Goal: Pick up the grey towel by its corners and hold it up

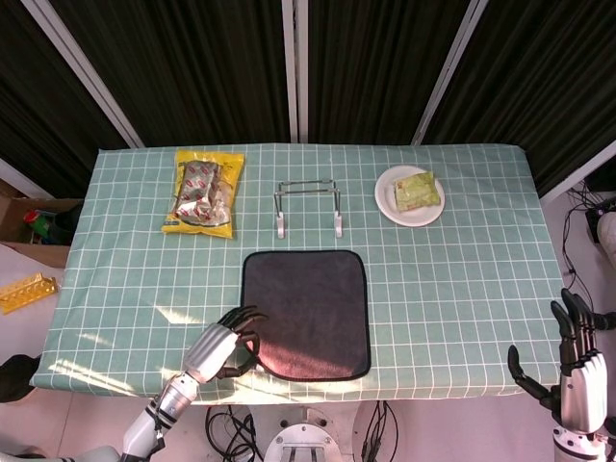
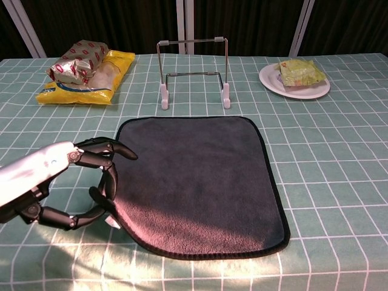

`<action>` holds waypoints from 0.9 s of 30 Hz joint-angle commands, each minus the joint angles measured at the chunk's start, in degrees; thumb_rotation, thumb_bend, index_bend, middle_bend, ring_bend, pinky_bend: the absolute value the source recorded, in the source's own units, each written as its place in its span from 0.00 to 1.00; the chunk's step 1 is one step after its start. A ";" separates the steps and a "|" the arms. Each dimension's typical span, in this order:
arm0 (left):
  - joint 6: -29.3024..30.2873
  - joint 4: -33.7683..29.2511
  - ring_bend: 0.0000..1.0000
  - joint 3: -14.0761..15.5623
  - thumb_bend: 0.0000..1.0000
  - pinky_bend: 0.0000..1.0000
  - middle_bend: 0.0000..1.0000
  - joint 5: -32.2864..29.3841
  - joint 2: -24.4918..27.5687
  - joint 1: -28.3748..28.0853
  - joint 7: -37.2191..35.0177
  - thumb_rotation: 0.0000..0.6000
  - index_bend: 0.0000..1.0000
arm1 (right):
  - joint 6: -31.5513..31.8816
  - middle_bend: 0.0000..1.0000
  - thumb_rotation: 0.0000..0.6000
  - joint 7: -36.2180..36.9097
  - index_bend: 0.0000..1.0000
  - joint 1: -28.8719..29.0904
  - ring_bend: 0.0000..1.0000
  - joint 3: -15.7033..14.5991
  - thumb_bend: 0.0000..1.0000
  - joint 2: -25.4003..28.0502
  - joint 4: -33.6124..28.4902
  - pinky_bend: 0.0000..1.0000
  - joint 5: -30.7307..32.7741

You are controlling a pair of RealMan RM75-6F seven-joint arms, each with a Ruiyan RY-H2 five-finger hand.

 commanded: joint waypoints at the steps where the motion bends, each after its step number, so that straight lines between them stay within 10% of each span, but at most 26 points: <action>1: -0.51 -2.77 0.08 -1.10 0.48 0.13 0.20 0.52 1.63 -1.60 -1.92 1.00 0.80 | -6.58 0.00 1.00 -3.34 0.00 -0.08 0.00 -3.29 0.38 1.24 -0.81 0.00 1.98; 11: -5.22 -8.68 0.10 -6.80 0.48 0.13 0.22 -3.60 3.69 -6.36 -1.42 1.00 0.83 | -29.15 0.00 1.00 -14.10 0.00 2.94 0.00 -9.25 0.37 1.85 -5.19 0.00 10.51; 27: -11.68 -16.39 0.11 -16.47 0.48 0.13 0.23 -15.46 5.46 -13.33 9.96 1.00 0.84 | -37.59 0.00 1.00 -20.54 0.00 7.79 0.00 -7.73 0.17 -11.66 -1.69 0.00 9.34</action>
